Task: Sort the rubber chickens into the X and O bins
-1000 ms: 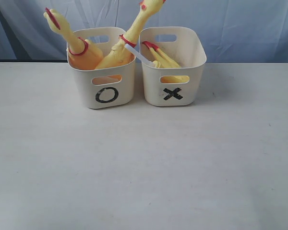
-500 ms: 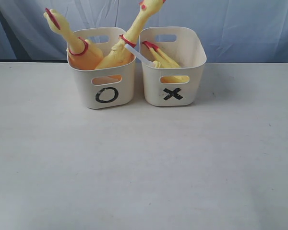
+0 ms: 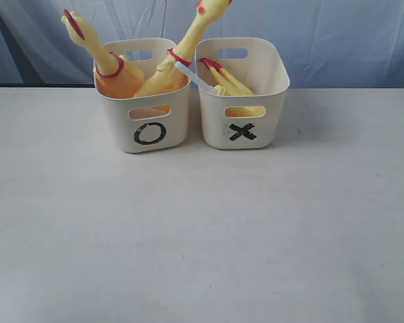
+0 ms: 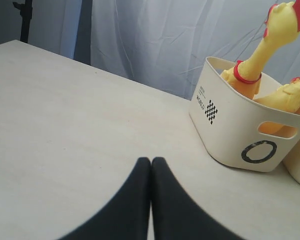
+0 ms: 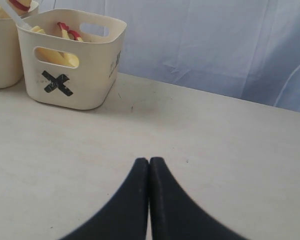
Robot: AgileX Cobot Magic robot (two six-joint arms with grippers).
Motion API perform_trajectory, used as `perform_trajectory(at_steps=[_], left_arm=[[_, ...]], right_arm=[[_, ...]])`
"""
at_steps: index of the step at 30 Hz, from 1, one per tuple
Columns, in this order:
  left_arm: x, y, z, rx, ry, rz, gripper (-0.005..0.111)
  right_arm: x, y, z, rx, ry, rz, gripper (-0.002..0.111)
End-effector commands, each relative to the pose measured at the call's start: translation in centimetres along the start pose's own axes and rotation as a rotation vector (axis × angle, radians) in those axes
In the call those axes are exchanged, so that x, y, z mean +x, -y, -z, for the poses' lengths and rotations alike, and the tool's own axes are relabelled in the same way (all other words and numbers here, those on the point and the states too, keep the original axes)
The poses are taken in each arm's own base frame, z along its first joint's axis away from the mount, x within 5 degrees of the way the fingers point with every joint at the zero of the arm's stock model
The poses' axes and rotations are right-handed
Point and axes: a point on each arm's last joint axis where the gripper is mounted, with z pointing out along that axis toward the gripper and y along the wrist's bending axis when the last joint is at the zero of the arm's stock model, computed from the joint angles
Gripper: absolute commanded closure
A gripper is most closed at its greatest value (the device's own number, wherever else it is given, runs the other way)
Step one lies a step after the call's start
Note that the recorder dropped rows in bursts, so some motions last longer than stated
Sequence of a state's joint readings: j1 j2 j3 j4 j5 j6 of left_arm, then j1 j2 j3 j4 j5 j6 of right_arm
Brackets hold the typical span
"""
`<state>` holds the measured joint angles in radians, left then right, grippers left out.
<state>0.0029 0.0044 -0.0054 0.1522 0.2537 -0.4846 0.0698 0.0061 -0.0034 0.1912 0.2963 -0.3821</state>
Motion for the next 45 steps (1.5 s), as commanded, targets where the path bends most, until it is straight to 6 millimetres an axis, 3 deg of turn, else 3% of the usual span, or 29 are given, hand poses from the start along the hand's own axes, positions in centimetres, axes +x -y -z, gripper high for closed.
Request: perform_trajectory(at_steps=[1,19,28,35,41,45], left_arm=[[0.08,-0.05,-0.01,-0.002,0.007,0.000,0.106],[-0.45,0.22,0.01,0.027,0.065,-0.012,0.106],[-0.45,0.21,0.01,0.013,0.070,-0.411,0.106],[-0.22,0.10,0.00,0.006,0.043,-0.411,0.106],[-0.22,0.10,0.00,0.006,0.043,-0.411,0.106],[-0.22,0.10,0.00,0.006,0.043,-0.411,0.106]], right_arm=[[-0.03,0.06,0.01,0.011,0.015,-0.003,0.108],[-0.03,0.06,0.01,0.011,0.015,-0.003,0.108],[-0.03,0.06,0.01,0.011,0.015,-0.003,0.108],[-0.03,0.06,0.01,0.011,0.015,-0.003,0.108],[-0.01,0.08,0.01,0.013,0.014,-0.163,0.108],[0.02,0.06,0.01,0.012,0.010,-0.176,0.108]])
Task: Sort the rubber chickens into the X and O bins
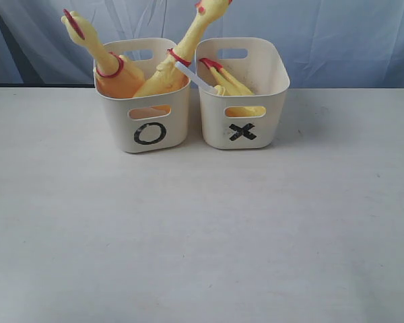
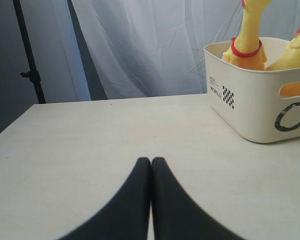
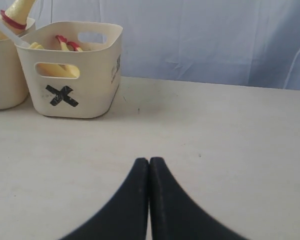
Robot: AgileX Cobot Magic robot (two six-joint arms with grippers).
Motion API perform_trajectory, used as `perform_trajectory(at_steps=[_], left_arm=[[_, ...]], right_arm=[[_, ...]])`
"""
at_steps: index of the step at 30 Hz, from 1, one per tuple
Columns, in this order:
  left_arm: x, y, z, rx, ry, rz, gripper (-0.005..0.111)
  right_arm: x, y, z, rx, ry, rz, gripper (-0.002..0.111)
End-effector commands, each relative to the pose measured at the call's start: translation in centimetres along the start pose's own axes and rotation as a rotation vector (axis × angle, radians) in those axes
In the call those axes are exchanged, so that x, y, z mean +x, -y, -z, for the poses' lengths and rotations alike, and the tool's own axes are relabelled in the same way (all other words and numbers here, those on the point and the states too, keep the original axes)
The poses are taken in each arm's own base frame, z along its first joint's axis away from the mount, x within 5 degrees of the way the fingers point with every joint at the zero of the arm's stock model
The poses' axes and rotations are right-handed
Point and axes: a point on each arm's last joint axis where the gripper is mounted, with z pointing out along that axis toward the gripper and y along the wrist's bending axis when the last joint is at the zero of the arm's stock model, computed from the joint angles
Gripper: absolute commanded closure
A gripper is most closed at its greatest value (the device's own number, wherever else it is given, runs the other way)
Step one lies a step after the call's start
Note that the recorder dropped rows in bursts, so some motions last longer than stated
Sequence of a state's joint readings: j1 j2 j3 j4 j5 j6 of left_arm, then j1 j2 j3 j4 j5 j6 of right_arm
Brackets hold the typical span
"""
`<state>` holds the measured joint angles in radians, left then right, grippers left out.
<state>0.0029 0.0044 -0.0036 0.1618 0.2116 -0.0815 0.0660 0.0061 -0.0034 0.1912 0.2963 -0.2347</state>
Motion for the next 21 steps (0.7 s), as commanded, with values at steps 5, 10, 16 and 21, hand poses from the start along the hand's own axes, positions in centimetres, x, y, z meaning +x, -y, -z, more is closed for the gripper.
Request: perform_trajectory(at_steps=[5,10,16,21], left_arm=[[0.08,-0.02,0.01,-0.004,0.002,0.001,0.106],[0.22,-0.03,0.01,-0.006,-0.012,0.001,0.106],[0.22,-0.03,0.01,-0.006,-0.012,0.001,0.106],[0.22,-0.03,0.01,-0.006,-0.012,0.001,0.106]], right_arm=[[0.08,0.03,0.01,0.006,0.003,-0.027,0.108],[0.08,0.03,0.01,0.006,0.003,-0.027,0.108],[0.08,0.03,0.01,0.006,0.003,-0.027,0.108],[0.13,0.04,0.01,0.007,-0.003,-0.020,0.108]])
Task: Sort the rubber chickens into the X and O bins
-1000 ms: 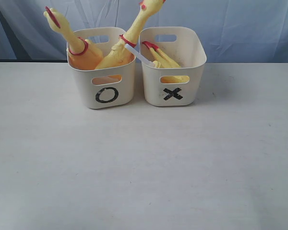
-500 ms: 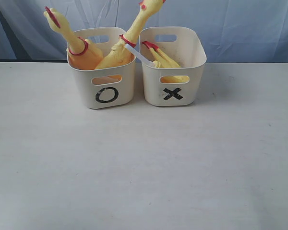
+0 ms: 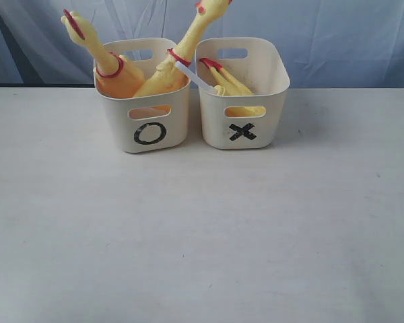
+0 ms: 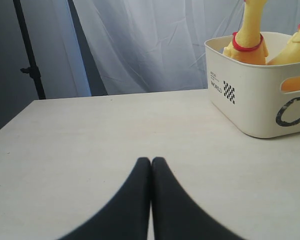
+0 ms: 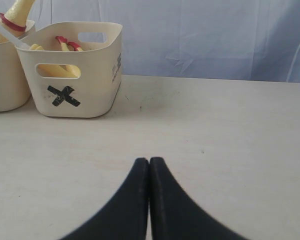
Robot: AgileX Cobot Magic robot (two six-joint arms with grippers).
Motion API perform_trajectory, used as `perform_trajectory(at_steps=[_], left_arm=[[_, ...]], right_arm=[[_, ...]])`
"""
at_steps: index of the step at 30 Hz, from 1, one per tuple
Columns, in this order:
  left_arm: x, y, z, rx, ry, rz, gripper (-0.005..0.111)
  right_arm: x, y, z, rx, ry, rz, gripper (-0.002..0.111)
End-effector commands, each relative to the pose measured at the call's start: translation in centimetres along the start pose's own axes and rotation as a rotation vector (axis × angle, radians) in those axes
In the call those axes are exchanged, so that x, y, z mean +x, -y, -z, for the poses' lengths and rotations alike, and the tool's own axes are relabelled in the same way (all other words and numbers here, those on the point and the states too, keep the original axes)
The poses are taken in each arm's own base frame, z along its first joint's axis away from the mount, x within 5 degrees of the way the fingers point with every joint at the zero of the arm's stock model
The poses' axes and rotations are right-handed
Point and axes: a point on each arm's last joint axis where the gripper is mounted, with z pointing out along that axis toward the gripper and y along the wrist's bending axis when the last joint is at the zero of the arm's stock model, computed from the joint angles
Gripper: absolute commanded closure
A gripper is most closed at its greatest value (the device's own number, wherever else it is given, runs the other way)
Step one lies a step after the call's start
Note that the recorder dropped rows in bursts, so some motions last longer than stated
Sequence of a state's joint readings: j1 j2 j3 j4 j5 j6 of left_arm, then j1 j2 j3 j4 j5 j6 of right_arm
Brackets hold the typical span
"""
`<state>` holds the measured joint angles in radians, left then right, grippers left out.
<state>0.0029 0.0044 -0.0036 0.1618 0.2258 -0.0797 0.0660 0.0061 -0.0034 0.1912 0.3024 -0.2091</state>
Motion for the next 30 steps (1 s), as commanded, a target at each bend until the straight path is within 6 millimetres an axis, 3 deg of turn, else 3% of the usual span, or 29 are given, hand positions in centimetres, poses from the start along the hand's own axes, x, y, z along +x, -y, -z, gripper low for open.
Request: perform_trajectory(at_steps=[1,30], left_arm=[[0.09,-0.02,0.01,-0.004,0.002,0.003,0.106],[0.09,-0.02,0.01,-0.004,0.002,0.003,0.106]], right_arm=[[0.12,0.04,0.01,0.006,-0.001,0.008,0.108],[0.11,-0.29,0.03,-0.052,0.000,0.016,0.108]])
